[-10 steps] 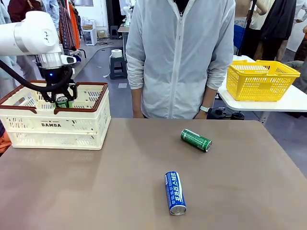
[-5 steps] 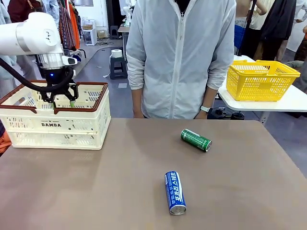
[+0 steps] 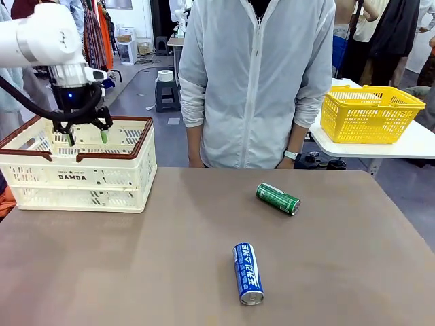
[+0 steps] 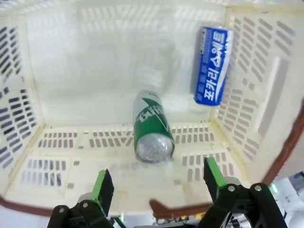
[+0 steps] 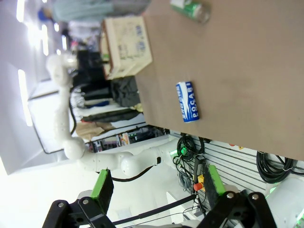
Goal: Place the drinks into the Shopping basket.
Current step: Pick up one drink and place it into the Shopping basket.
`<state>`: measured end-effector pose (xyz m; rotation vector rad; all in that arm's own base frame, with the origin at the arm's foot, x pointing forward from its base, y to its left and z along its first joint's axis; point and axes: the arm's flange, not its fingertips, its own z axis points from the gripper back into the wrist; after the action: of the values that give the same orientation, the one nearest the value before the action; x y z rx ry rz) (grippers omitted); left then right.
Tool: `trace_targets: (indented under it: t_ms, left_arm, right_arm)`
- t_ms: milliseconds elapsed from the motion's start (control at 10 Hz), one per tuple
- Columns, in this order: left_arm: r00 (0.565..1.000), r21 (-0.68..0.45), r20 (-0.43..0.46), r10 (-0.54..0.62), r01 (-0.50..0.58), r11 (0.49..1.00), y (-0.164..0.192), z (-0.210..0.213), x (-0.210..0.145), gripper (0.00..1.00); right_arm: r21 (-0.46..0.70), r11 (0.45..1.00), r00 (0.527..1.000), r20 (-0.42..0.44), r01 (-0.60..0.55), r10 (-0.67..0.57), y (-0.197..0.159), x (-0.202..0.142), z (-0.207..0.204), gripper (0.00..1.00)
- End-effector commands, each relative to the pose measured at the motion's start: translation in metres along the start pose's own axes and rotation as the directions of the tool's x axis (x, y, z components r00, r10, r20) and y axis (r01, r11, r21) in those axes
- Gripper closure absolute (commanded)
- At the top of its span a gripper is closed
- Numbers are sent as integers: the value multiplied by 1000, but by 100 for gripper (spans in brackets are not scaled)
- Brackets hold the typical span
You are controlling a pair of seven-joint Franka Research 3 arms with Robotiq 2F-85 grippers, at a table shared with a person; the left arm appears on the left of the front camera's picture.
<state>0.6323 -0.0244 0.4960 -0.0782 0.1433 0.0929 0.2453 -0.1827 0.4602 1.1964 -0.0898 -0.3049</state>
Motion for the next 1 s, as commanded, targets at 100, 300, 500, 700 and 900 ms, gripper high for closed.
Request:
trace_targets:
  t_ms: [100,300,500,700,900]
  left_arm:
    - [999,-195,-33,10,-16,981,3,71,-64,0]
    - [991,-420,-72,-113,72,905,22,113,-149,0]
    - [985,-627,-19,-174,124,769,65,97,-221,0]
    - [985,-803,6,-170,106,587,126,51,-279,0]
    - [977,-913,-18,-214,72,402,165,0,-287,0]
  right_arm:
    - [22,1000,1000,8,7,-7,6,1,2,0]
    - [22,1000,1000,8,7,-7,6,1,2,0]
    - [22,1000,1000,8,7,-7,6,1,2,0]
    - [22,1000,1000,8,7,-7,6,1,2,0]
    - [22,1000,1000,8,7,-7,6,1,2,0]
